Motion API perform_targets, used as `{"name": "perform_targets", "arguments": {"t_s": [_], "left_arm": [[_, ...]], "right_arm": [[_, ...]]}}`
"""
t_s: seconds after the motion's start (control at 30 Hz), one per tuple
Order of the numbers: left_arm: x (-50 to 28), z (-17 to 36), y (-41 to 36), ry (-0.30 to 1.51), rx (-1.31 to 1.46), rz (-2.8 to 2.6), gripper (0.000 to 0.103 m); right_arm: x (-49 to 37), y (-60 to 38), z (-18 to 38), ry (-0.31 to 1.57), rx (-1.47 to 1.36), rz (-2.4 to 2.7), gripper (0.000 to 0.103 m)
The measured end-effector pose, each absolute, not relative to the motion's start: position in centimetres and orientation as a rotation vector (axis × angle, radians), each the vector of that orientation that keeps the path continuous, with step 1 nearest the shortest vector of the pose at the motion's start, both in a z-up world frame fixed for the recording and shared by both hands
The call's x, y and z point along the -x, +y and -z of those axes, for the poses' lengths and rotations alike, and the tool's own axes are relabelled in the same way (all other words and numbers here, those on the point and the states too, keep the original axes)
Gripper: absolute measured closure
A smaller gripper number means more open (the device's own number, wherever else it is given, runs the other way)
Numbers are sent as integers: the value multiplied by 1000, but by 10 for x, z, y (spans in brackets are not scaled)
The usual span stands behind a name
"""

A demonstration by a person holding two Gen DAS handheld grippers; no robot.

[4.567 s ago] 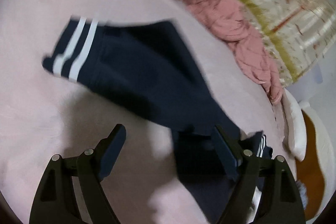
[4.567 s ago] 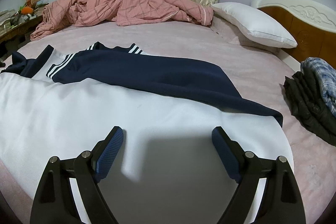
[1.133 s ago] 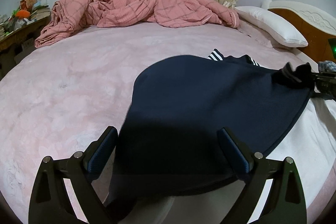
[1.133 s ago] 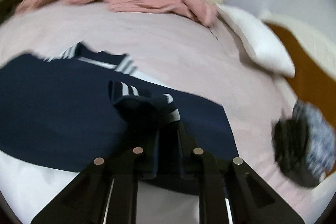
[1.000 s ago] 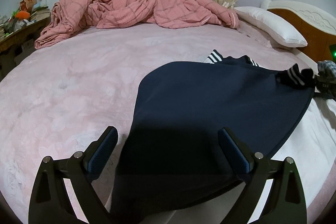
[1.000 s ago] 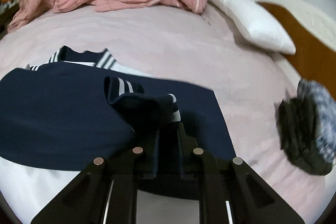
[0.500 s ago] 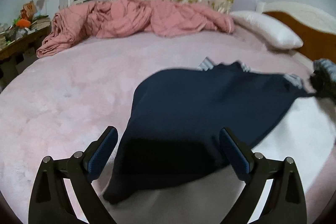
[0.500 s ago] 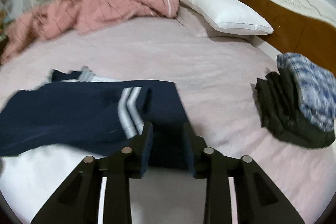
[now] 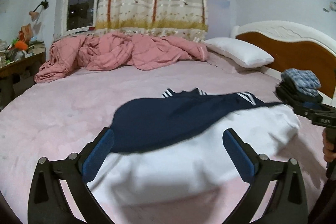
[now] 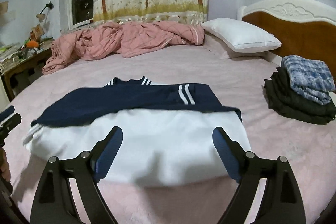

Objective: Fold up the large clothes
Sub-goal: 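Open both grippers and withdraw above the jacket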

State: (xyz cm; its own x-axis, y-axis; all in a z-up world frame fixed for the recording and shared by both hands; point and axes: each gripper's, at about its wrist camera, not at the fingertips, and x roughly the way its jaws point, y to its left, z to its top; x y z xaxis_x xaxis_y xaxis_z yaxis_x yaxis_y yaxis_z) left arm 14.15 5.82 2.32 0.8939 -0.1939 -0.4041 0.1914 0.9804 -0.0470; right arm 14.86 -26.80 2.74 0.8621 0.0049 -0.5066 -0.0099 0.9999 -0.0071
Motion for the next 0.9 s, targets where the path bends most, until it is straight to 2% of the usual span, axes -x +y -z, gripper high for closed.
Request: {"name": "perform_targets", "arguments": {"t_s": [0.23, 0.67, 0.9], "left_arm": [[-129, -27, 33, 387, -48, 222, 0], [-163, 39, -2, 693, -212, 231, 0], [-168, 66, -18, 784, -277, 252, 0]], "right_arm": [[-126, -253, -15, 522, 64, -20, 11], [-143, -240, 25, 696, 162, -56, 9], [-149, -220, 52, 783, 306, -105, 9]]}}
